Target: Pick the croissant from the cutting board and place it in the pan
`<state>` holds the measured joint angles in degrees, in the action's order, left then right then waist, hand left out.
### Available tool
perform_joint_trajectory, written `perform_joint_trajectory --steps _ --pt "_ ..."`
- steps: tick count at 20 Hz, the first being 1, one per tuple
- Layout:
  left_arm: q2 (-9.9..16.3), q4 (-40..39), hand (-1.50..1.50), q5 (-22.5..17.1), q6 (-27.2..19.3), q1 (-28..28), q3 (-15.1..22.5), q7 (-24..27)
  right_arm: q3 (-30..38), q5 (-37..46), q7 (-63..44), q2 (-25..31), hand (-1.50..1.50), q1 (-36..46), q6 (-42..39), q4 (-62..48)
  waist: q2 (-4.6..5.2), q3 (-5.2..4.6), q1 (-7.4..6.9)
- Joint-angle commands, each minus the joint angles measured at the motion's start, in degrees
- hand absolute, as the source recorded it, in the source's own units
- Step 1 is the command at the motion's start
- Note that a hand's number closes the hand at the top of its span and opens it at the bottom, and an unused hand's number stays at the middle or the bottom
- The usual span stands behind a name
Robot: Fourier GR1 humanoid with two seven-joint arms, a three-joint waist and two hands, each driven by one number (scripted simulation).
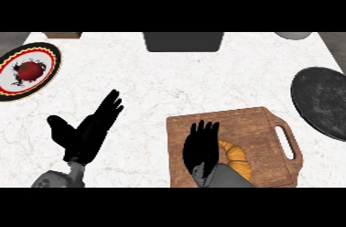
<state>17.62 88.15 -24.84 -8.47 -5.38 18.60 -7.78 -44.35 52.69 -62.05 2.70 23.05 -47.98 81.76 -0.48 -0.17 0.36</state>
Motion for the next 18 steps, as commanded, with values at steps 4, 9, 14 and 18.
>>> perform_joint_trajectory --steps 4,9,14,18 --pt "1.18 1.79 0.00 -0.39 1.40 3.42 -0.96 0.88 0.41 6.85 -11.59 -0.53 -1.50 -3.85 -9.86 1.65 0.02 0.07 0.28" --pt "1.11 2.50 0.00 0.79 1.57 2.74 -1.08 -0.09 1.44 11.88 -9.02 -1.96 -1.50 -7.68 -9.99 3.96 0.26 0.13 -0.04" --pt "-2.14 0.84 0.00 2.04 0.34 0.76 -0.35 -0.63 4.18 15.58 -3.75 2.58 -1.50 -8.21 -12.62 8.52 0.31 0.15 0.12" --pt "-3.71 -1.53 0.00 1.74 1.91 -2.06 -1.78 -2.27 4.77 17.79 -0.11 2.05 1.50 -9.19 -12.99 10.31 0.41 0.16 -0.07"
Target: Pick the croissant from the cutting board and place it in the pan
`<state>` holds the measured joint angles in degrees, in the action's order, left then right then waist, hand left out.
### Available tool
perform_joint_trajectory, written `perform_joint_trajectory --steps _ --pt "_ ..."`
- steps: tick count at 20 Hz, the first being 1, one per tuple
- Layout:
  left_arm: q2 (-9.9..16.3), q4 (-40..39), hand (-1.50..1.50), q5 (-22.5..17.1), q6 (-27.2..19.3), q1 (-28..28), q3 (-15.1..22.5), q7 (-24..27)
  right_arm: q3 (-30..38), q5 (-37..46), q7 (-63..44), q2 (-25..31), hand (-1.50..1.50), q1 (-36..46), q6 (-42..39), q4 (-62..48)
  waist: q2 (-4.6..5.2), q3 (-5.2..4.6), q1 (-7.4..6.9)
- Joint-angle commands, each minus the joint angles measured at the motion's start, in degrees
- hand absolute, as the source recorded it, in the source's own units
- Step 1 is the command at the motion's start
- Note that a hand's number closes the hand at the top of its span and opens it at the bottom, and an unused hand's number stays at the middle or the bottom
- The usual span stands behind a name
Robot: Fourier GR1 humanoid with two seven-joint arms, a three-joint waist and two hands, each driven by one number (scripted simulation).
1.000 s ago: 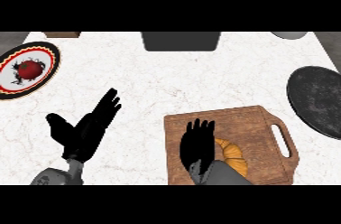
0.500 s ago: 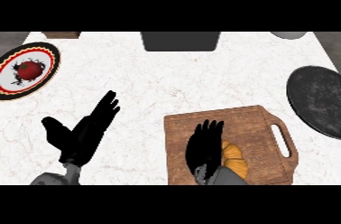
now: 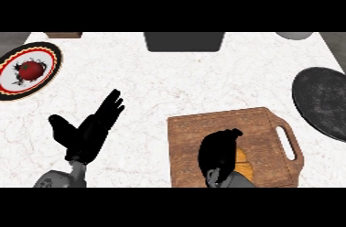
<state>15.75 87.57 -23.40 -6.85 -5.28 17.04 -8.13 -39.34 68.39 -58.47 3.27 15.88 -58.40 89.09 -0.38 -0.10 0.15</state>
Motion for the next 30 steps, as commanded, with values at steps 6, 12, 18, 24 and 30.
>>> perform_joint_trajectory --steps 6,12,18,24,30 --pt "-1.27 -1.60 0.00 2.27 3.06 0.79 -2.39 1.75 -5.26 5.21 6.36 8.78 1.50 1.32 2.30 -0.86 0.38 0.10 -0.29" --pt "-1.08 0.40 0.00 2.15 1.94 2.18 -2.29 0.77 10.38 1.39 1.25 -1.95 1.50 -2.22 15.99 2.54 0.53 0.33 0.52" --pt "-2.15 2.70 0.00 2.98 0.90 3.09 -0.58 -0.45 18.32 0.27 1.10 -3.17 1.50 -3.98 31.27 6.68 0.30 0.27 0.03" --pt "-1.62 2.91 0.00 2.15 1.38 2.80 -1.62 -1.66 17.56 11.71 -0.30 -0.37 1.50 1.53 40.51 14.84 -0.10 0.14 0.11" --pt "-2.11 0.96 0.00 1.89 1.68 -0.68 -2.82 -2.85 18.98 13.21 -0.47 -3.22 1.50 -0.31 54.81 20.10 0.31 0.17 0.34"
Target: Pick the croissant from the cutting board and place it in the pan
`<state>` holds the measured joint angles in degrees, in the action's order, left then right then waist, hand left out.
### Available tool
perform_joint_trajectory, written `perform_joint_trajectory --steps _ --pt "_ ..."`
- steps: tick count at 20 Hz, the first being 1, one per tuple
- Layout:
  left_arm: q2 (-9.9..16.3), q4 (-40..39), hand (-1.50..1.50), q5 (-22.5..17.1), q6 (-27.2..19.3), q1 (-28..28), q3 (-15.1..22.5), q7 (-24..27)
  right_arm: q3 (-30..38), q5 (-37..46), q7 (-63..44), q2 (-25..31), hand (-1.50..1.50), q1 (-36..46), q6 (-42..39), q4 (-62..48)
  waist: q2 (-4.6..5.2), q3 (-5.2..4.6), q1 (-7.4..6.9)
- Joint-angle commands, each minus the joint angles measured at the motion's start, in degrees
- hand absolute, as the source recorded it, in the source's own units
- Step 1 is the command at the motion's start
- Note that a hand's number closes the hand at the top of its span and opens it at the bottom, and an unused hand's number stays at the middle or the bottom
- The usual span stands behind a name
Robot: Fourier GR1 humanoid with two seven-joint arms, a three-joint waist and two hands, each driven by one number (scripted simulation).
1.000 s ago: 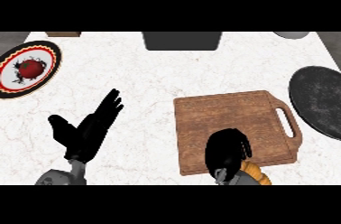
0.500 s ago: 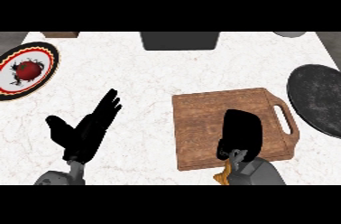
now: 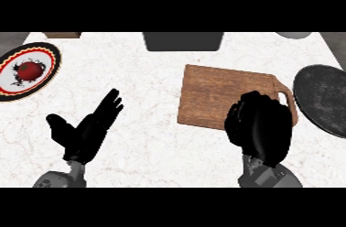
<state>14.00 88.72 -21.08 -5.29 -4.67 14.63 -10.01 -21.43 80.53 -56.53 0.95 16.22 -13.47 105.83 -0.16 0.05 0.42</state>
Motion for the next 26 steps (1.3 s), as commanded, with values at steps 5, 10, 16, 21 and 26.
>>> perform_joint_trajectory --steps 5,10,16,21,26 --pt "-0.13 0.03 0.00 0.39 2.20 2.93 0.15 2.47 6.92 -4.33 0.40 -0.93 1.50 -1.48 22.42 1.26 0.28 -0.01 -0.84" --pt "-2.77 0.68 0.00 2.13 -0.40 0.08 0.74 -0.14 17.40 -15.53 11.39 3.08 1.50 -8.11 28.40 1.54 0.24 0.01 -0.25" --pt "-1.88 -2.91 0.00 0.85 3.72 -0.81 -2.14 1.07 24.63 -16.03 21.00 10.43 1.50 -6.38 33.64 -13.36 0.36 -0.03 -0.39" --pt "-0.87 1.13 0.00 1.51 3.40 0.00 -3.03 -1.76 31.85 -18.54 27.04 13.62 1.50 0.04 42.69 -26.51 0.30 -0.01 -0.88" --pt "-3.61 -1.41 0.00 3.47 1.79 -1.97 -1.99 -0.97 39.35 -20.79 31.59 19.56 1.50 6.53 50.60 -40.36 0.51 0.02 -1.18"
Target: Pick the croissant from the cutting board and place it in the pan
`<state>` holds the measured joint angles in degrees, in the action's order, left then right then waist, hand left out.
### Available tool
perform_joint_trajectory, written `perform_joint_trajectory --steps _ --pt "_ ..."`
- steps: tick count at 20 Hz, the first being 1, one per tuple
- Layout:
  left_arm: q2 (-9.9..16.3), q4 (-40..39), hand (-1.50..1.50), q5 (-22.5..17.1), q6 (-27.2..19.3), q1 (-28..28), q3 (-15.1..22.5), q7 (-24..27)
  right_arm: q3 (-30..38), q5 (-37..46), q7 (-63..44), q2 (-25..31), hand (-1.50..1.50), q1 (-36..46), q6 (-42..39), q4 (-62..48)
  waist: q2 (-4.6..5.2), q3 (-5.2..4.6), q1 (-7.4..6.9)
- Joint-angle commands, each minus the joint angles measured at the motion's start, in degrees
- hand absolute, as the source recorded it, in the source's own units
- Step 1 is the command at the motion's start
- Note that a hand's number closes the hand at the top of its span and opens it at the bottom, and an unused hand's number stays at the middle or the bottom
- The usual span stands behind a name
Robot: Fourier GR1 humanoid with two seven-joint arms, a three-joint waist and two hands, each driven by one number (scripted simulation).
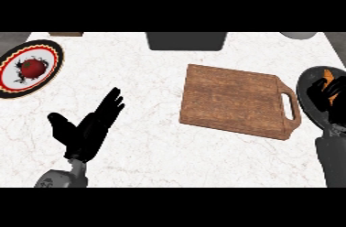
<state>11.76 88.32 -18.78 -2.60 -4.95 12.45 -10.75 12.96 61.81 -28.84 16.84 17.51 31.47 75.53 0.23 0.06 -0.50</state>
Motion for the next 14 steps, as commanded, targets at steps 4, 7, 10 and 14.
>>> perform_joint_trajectory --steps 4,7,10,14 --pt "-1.38 -0.20 0.00 1.32 0.76 1.35 0.56 0.81 8.67 -6.89 12.22 5.37 1.50 7.23 14.90 -22.35 0.08 0.03 -0.48" --pt "-0.68 0.93 0.00 -0.14 1.28 -1.88 -1.49 -2.56 11.36 -12.98 20.18 9.30 1.50 11.82 16.15 -32.07 0.13 0.04 -0.48" --pt "0.02 1.33 0.00 -0.26 1.28 -2.38 -1.87 -3.66 15.29 -18.82 28.82 14.19 1.50 12.87 15.55 -38.95 0.59 0.21 -1.16" --pt "-0.42 -0.31 0.00 0.10 3.46 1.14 -1.45 0.24 19.10 -24.43 38.14 18.12 1.50 15.51 14.10 -45.63 0.52 0.17 -1.04"
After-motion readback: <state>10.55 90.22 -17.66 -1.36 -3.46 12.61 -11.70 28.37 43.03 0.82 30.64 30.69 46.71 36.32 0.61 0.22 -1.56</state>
